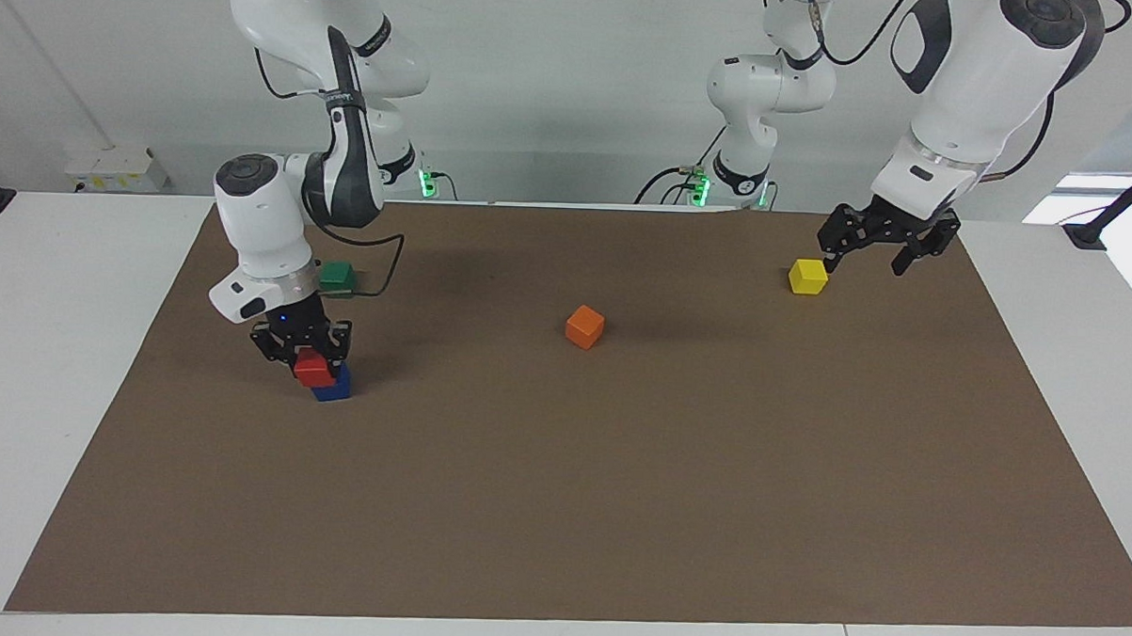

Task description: Transfer red block to right arm and stack on blue block

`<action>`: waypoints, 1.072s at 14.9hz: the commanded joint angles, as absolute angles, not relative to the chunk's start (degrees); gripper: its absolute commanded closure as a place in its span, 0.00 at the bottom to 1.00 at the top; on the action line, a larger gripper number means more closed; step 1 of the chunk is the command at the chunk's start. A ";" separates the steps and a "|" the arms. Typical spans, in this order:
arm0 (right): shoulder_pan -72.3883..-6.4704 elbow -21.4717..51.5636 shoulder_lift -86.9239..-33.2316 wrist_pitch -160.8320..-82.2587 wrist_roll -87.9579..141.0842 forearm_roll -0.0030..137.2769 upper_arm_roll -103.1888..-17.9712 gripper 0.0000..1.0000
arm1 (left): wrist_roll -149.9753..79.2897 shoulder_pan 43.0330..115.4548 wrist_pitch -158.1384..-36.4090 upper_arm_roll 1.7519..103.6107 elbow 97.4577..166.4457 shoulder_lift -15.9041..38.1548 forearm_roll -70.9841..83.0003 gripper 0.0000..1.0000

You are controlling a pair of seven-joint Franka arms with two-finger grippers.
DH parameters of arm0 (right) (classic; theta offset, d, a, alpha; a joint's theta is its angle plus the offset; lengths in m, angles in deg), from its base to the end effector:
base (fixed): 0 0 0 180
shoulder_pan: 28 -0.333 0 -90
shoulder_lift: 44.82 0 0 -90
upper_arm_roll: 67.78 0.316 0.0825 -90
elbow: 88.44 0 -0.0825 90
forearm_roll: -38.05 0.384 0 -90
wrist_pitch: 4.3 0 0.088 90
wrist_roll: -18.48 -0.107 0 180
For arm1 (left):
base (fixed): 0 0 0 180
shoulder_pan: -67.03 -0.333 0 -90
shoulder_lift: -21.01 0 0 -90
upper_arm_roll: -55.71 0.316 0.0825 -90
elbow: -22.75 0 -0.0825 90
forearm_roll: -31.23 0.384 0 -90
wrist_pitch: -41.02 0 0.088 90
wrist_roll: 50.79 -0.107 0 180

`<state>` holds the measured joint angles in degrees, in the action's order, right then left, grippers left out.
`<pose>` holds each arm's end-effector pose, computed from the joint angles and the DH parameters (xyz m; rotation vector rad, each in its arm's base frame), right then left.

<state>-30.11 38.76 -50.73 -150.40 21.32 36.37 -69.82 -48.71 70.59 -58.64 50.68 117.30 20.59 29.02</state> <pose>0.5611 0.0013 0.3522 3.0915 0.1142 0.3513 0.5641 -0.0886 0.5979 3.0883 -0.1680 0.1206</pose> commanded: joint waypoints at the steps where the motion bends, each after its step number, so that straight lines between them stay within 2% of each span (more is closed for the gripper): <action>1: -29.76 39.53 -50.27 -151.16 22.87 36.64 -69.63 1.00 | -49.56 71.16 -59.18 51.40 119.78 22.50 28.16 0.00; 16: -30.03 39.44 -50.27 -151.16 26.65 36.73 -69.54 1.00 | -49.91 71.16 -59.61 51.32 120.31 22.68 28.24 0.00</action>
